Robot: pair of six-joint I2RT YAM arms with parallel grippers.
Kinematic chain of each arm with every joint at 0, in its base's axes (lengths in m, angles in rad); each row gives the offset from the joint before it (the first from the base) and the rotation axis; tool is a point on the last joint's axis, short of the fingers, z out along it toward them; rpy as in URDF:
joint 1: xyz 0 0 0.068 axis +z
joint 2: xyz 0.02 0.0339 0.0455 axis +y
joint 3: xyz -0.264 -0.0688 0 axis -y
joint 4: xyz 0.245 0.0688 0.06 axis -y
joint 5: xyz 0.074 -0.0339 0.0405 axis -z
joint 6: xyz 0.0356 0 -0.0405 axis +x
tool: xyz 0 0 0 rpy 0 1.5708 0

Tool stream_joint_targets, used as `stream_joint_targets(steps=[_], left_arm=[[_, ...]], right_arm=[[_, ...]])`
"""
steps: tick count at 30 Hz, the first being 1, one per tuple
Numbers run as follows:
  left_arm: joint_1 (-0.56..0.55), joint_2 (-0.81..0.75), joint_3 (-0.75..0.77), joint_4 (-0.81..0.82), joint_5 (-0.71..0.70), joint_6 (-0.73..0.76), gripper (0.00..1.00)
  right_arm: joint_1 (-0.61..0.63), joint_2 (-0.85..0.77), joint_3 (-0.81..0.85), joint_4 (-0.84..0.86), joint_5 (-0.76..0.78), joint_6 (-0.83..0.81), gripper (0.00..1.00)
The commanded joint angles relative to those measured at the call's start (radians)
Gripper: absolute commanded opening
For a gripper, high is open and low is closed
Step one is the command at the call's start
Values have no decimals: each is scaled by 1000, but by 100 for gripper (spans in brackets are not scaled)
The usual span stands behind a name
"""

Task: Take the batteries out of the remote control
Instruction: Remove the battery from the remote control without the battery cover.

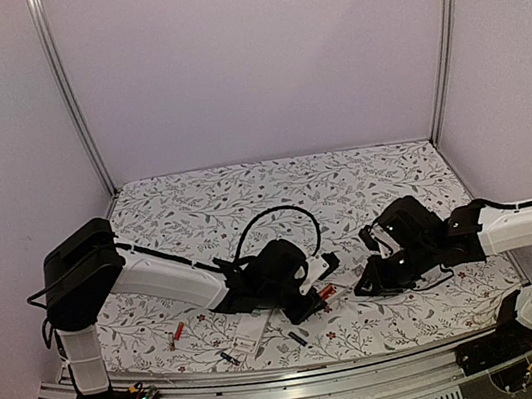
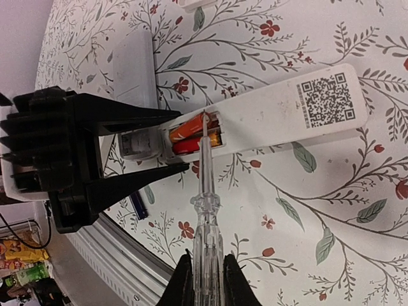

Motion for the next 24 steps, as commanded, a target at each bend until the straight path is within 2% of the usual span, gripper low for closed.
stream_joint_targets(steps=[1, 14, 24], left_arm=[[-17, 27, 6, -23, -11, 19, 22], [-16, 28, 14, -29, -10, 20, 22], [-15, 28, 16, -28, -10, 21, 22]], right_arm=[[14, -33, 4, 79, -131, 2, 0], [14, -14, 11, 71, -37, -1, 0], [13, -93, -1, -55, 90, 19, 0]])
